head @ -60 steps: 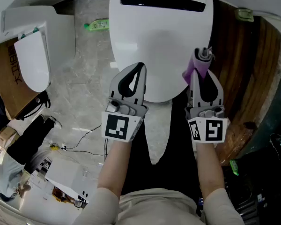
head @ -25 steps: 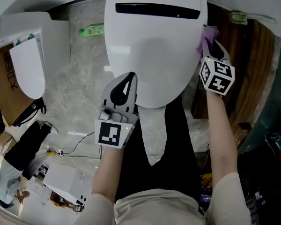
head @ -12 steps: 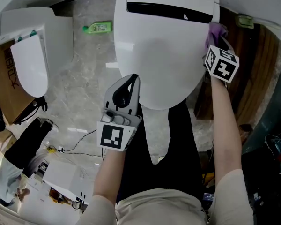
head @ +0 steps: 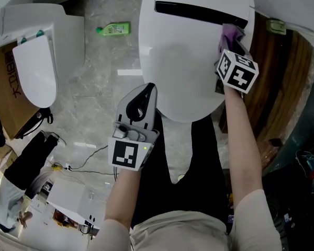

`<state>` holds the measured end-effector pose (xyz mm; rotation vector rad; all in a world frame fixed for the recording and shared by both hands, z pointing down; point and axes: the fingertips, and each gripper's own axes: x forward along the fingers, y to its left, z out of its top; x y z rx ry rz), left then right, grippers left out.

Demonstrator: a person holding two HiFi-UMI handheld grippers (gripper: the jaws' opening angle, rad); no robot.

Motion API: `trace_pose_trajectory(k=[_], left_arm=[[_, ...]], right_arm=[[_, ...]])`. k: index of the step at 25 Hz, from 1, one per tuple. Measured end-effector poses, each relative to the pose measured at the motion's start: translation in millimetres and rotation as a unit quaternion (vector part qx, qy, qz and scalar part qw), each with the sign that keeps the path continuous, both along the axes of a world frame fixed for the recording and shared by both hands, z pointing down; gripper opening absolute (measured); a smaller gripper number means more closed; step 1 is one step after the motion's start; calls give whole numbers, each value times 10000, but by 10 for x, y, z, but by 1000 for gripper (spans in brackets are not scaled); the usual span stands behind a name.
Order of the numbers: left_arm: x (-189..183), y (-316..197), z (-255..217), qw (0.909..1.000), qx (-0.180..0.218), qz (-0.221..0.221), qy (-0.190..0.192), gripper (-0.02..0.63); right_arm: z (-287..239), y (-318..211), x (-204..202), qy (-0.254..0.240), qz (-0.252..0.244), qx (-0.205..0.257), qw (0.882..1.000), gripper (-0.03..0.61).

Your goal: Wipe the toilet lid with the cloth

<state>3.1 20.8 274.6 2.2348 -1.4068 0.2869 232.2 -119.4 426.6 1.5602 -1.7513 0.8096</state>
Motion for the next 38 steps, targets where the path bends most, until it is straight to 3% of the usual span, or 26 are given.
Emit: trace_pose_trajectory(k=[25, 38], left_arm=[[-972, 184, 12, 9983, -11, -573, 118, 15], [-1253, 214, -25, 9958, 125, -898, 136, 15]], right_arm=[[4, -83, -1997, -648, -216, -82, 9976, 95], [33, -41, -2604, -781, -438, -121, 9959, 95]])
